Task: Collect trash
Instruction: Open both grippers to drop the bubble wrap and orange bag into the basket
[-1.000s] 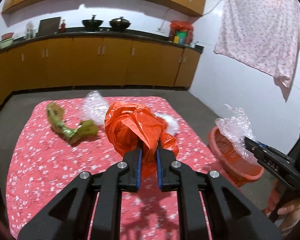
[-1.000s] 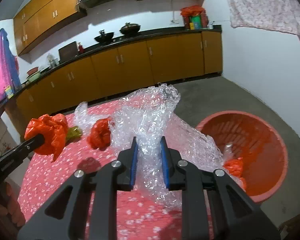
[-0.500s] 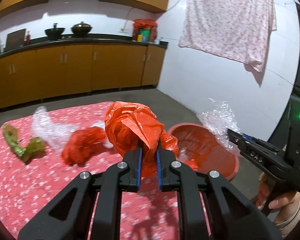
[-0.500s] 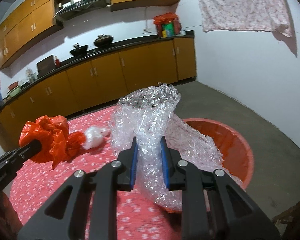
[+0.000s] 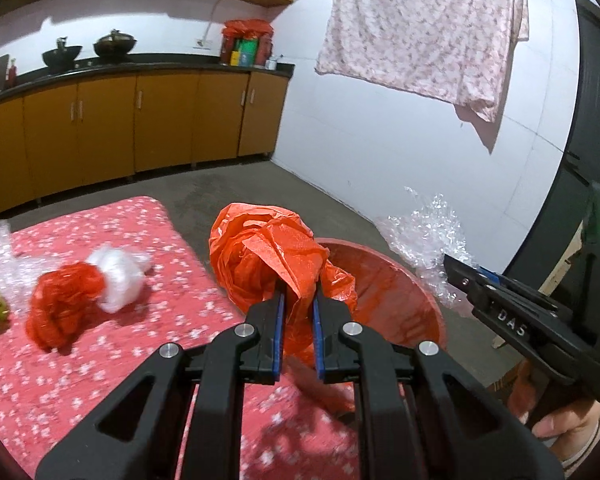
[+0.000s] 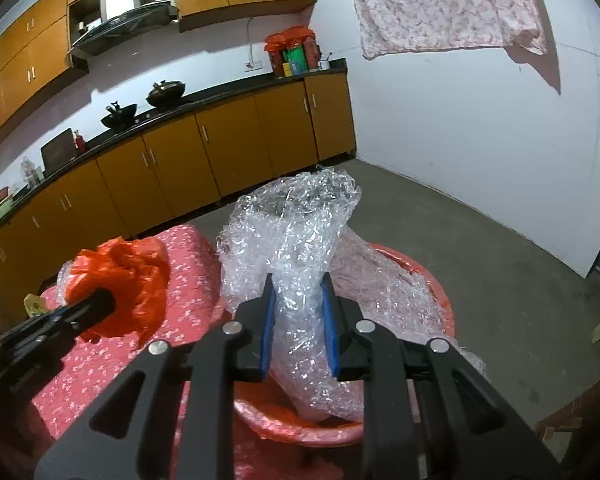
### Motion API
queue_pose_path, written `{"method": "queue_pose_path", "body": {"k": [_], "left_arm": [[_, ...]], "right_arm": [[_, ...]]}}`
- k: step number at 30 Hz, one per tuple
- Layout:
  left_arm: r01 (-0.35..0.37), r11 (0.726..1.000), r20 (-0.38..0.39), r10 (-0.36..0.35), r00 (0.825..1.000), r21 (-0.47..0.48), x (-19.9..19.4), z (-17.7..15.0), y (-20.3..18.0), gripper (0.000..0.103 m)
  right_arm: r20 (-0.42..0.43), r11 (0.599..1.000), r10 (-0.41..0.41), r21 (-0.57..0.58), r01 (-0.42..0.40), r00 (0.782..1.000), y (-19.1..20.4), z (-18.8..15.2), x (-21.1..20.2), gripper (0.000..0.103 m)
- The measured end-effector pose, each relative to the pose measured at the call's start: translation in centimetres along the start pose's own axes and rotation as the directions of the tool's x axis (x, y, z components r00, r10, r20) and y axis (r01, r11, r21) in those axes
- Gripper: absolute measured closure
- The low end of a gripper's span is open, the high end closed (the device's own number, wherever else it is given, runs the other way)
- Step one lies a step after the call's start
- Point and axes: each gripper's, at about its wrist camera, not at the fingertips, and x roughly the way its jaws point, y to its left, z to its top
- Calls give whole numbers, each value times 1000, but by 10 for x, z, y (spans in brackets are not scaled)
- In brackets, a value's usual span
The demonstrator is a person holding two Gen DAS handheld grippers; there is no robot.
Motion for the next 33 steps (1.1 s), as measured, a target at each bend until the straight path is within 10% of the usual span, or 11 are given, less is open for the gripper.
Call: {"method": "queue_pose_path", "body": {"k": [28, 33], "left_arm": [[105, 994, -108, -104, 989, 8, 78, -2, -29, 91], [88, 996, -111, -90, 990, -25, 80, -5, -20, 66]], "right_arm": [[-20, 991, 14, 134, -11, 1000, -42, 8, 47, 78], [-11, 986, 37, 162, -35, 999, -48, 8, 49, 71]]}}
